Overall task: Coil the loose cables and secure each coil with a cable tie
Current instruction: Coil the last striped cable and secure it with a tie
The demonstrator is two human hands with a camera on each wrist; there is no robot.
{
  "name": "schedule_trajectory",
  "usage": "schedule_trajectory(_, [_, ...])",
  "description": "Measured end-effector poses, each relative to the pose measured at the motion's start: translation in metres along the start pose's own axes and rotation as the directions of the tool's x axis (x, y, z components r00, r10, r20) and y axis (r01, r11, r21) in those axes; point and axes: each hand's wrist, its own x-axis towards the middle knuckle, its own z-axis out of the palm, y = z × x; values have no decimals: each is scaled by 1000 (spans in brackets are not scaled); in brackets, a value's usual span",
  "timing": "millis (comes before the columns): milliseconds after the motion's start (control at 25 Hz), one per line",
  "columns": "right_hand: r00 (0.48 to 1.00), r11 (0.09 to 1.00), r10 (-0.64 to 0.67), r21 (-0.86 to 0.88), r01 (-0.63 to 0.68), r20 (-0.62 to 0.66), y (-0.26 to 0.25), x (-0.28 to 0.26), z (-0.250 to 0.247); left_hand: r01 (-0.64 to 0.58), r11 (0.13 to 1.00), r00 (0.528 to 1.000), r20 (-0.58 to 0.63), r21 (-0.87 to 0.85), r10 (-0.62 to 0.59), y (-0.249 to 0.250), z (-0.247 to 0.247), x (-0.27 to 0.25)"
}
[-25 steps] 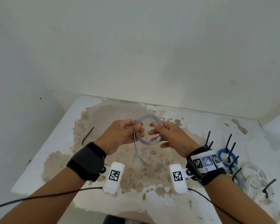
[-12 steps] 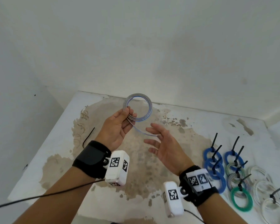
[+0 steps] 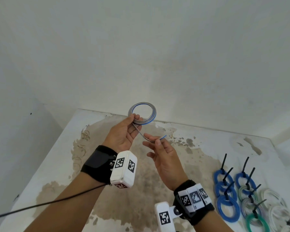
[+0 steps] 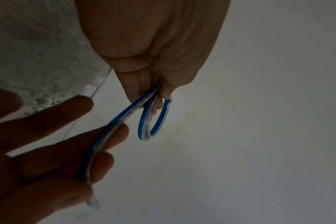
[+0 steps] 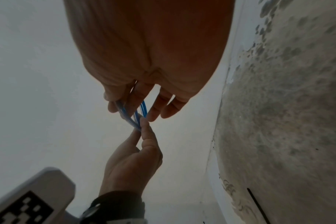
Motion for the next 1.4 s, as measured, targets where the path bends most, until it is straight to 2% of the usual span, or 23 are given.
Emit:
schedule_trajectory(320, [998, 995, -63, -80, 62, -12, 1, -3, -19, 31, 999, 999, -30, 35, -30, 0, 4, 20])
schedule_trajectory(400, [998, 995, -57, -80, 56, -10, -1, -4, -25, 12, 998, 1000, 3, 61, -12, 1, 6, 19])
schedule_trajectory(480, [999, 1000, -12, -29, 11, -41, -12, 2, -33, -23, 983, 994, 105, 180, 4, 1, 6, 11])
schedule_trajectory(560, [990, 995, 88, 45, -83, -112, -28, 16, -43, -65, 929, 971, 236, 365, -25, 5, 2, 0])
schedule_trajectory(640, [978, 982, 159, -78, -170, -133, -47, 28, -50, -94, 836, 942, 321, 541, -102, 6, -1, -12])
schedule_trajectory(720, [976, 946, 210, -237, -219, -65, -57, 38, -45, -119, 739, 927, 342, 663, -157, 4, -2, -21])
schedule_trajectory(800, [977, 926, 211, -310, -214, -43, -58, 42, -35, -132, 695, 928, 334, 707, -163, 0, -2, -24])
schedule_trajectory(920, [979, 928, 194, -313, -202, -56, -50, 44, -27, -113, 695, 944, 296, 710, -148, 0, -8, -23])
schedule_trajectory(1080, [979, 930, 193, -307, -204, -65, -47, 43, -24, -38, 722, 941, 269, 691, -208, 2, -17, -24])
schedule_trajectory(1280, [973, 948, 222, -220, -232, -68, -49, 40, -21, 39, 790, 938, 251, 612, -241, 1, -21, -25])
schedule_trajectory(1400, [970, 929, 240, -280, -243, -43, -54, 41, -26, 47, 807, 947, 229, 588, -223, -1, -22, -25])
